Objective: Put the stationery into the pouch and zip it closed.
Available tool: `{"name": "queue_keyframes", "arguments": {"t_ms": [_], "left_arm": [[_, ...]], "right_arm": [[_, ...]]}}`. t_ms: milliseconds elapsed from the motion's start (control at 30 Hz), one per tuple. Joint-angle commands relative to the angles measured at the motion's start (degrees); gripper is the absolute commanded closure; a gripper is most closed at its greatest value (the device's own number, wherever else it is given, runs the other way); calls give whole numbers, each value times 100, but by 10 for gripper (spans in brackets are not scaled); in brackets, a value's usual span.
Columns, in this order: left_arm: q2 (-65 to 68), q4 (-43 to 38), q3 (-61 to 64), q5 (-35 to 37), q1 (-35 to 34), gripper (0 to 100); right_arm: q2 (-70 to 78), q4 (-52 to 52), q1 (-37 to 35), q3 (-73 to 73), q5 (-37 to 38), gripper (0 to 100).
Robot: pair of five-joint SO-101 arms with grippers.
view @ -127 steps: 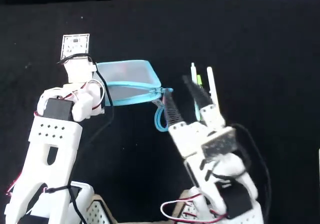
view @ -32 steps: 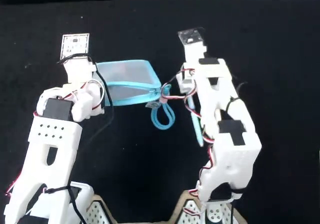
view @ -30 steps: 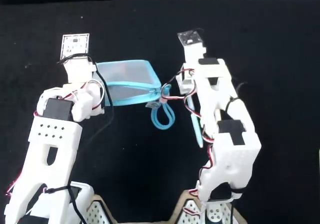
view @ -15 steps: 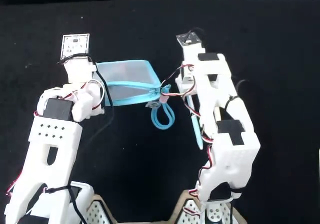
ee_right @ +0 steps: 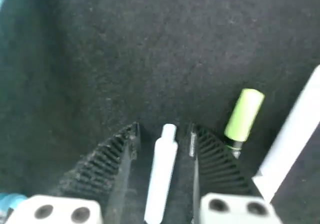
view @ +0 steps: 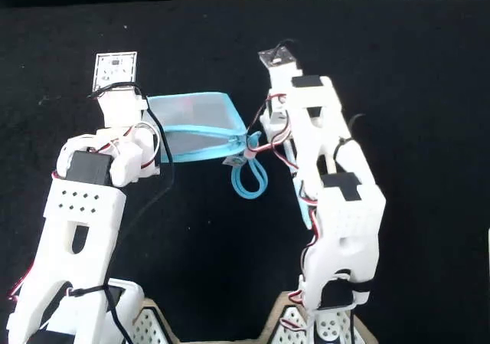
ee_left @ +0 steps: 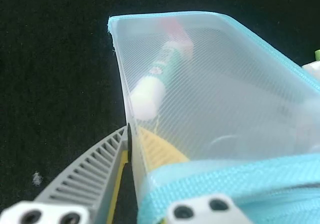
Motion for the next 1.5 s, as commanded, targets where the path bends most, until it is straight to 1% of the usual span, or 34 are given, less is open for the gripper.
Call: {"name": "queue_keyframes", "arguments": {"t_ms": [0,133,200,267,367,433,500,633,700,933,1100,1233,1400,1467], "left_arm": [[18,-18,154,70,-75,970],[18,-18,154,70,-92,970],[18,-18,154,70,-92,970],[18,-18,154,70,-92,970],[18,-18,154,70,-101,970],[18,-18,154,70,-101,970],[18,-18,154,70,-101,970],[18,-18,154,70,-101,970],[18,-18,154,70,-101,970],[18,-18,145,70,-101,970],[18,-18,145,70,-101,970],[18,-18,145,70,-101,970],[18,-18,145,70,-101,970],[18,-18,145,70,-101,970]], "right_arm": [[40,70,290,-330,62,872],[48,387,413,-374,62,962],[48,615,360,-374,62,981],[57,862,237,-453,62,966],[75,1196,97,-585,53,901],[75,1248,88,-602,62,854],[75,1257,114,-611,70,832],[31,1433,132,-655,105,858],[57,1600,97,-716,334,862],[84,1644,97,-690,492,864],[84,1609,79,-549,826,865],[119,1600,-26,-541,826,863],[620,1521,-9,-892,835,865],[734,1662,9,-1095,835,902]]}}
